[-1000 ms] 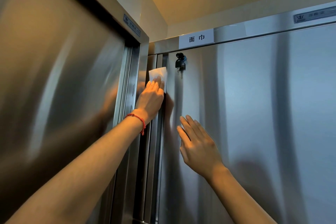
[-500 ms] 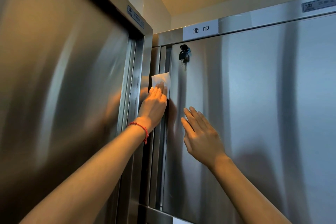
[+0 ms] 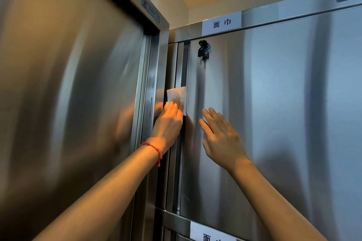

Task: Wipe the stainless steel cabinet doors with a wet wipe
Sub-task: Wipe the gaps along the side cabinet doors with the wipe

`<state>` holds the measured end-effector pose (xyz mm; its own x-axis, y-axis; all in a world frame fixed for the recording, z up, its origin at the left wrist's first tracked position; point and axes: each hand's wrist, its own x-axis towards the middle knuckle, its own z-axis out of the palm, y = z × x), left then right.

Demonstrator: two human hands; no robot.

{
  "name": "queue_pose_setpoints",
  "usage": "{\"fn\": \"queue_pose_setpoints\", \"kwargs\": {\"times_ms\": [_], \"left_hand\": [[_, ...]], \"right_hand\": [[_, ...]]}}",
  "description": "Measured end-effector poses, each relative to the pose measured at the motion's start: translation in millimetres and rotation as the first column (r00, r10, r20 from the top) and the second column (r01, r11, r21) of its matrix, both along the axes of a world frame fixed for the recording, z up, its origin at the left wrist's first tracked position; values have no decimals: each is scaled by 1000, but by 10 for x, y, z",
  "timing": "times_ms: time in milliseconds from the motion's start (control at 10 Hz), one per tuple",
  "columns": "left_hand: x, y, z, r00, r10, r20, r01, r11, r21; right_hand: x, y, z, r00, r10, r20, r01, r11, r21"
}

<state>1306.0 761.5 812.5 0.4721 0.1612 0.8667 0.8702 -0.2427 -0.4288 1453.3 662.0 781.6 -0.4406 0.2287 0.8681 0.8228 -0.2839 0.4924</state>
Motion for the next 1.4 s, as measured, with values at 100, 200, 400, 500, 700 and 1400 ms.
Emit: {"fn": "queue_pose_setpoints", "kwargs": {"times_ms": [100,200,400,500,700,1400], "left_hand": [[10,71,-84,998,-40,44,35,994,107],[11,114,-125,998,-59,35,53,988,142],[10,172,55,996,-90,22,82,969,233],[20,171,37,996,-78,32,68,969,239],[-6,180,-170,995,-85,45,72,971,227],[-10,165,-222,992,-125,34,110,951,288]], "right_hand": [[2,-5,0,1000,-6,-1,6,1000,-7],[-7,-16,0,1000,-10,-12,10,1000,-7],[-13,-6,-3,1000,-15,-9,15,1000,-8],[-5,-3,-9,1000,-17,-8,17,1000,-13],[-3,-3,-6,1000,-10,-10,10,1000,-19],[-4,7,-6,999,-31,8,31,1000,-1]]}}
